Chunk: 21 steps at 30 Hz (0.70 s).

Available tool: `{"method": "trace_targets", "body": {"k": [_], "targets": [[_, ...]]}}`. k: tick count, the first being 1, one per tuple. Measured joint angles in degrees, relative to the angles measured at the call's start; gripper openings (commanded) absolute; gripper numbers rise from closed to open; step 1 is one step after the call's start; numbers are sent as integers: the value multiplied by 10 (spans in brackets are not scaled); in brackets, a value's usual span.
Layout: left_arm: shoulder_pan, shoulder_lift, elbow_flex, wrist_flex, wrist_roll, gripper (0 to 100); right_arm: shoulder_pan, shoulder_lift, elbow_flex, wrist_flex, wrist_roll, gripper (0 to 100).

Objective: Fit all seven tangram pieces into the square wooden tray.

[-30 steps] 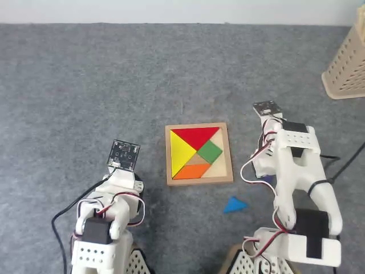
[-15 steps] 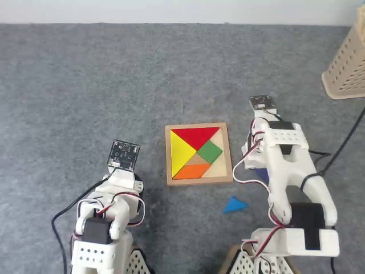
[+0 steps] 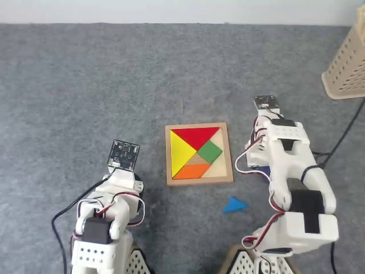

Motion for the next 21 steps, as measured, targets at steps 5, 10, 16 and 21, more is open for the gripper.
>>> {"method": "trace_targets", "body": {"k": [5,10,16,21], "targets": [[1,0,0,0,0,12,8,3,-9,2,0,3],[1,0,0,0,0,12,4,11,-54,58,0,6],[1,0,0,0,0,12,-9,11,-137,126,0,6],[1,0,0,0,0,12,-84,15,-219,156,-5,6]]}}
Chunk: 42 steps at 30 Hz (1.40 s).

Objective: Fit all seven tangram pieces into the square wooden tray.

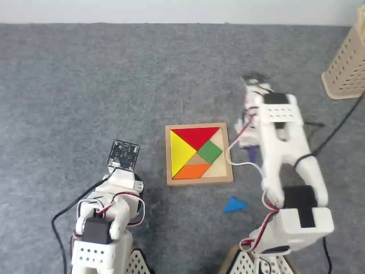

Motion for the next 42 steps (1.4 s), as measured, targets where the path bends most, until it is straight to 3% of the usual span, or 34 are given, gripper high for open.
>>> {"method": "trace_targets", "body": {"k": [8,21,29,42], "targets": [[0,0,0,0,0,12,-103,67,-69,2,-75,6],[-1,0,0,0,0,12,-143,50,-3,19,-48,6],[-1,0,0,0,0,12,-152,46,4,-16,-171,6],[0,0,0,0,0,12,-223,46,4,-61,-358,16]]}}
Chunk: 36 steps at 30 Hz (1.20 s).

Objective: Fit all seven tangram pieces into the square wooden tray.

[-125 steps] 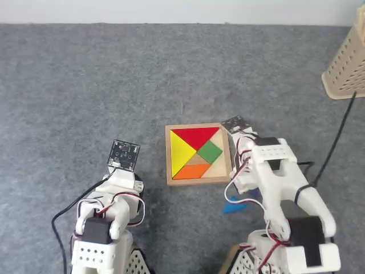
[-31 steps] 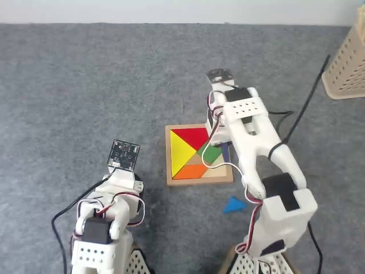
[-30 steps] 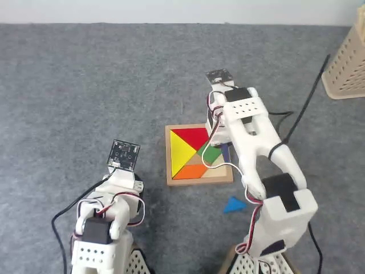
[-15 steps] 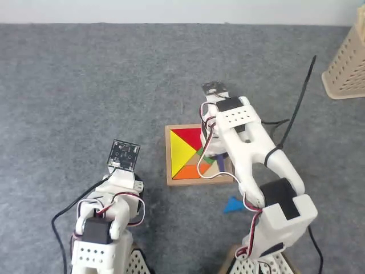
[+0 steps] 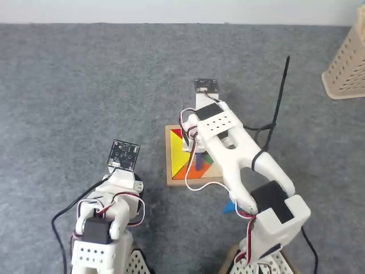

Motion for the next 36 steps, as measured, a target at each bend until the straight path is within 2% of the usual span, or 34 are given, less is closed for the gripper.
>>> {"method": "trace_targets", "body": {"k": [6,9,16,20,25,31,36], "targets": [[0,0,0,0,0,12,-4,0,3,-11,-26,212],[0,0,0,0,0,12,-11,2,3,-11,-27,253],[0,0,0,0,0,12,-12,11,4,-10,-27,165],[0,0,0,0,0,12,15,-33,4,4,-22,125],[0,0,0,0,0,12,48,-96,4,47,-4,30],[0,0,0,0,0,12,47,-121,40,25,101,6],[-1,0,0,0,0,12,49,-122,111,-98,230,6]]}}
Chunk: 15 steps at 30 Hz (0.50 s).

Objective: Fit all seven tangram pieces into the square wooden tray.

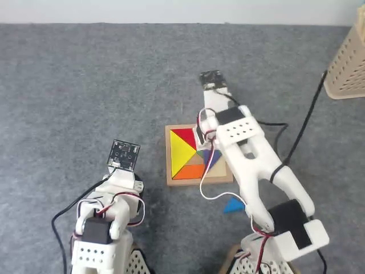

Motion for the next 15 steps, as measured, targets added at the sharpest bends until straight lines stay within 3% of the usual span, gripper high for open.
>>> {"method": "trace_targets", "body": {"k": [5,15], "targets": [[1,0,0,0,0,12,6,0,47,-98,56,6],[1,0,0,0,0,12,33,43,47,-127,78,6]]}}
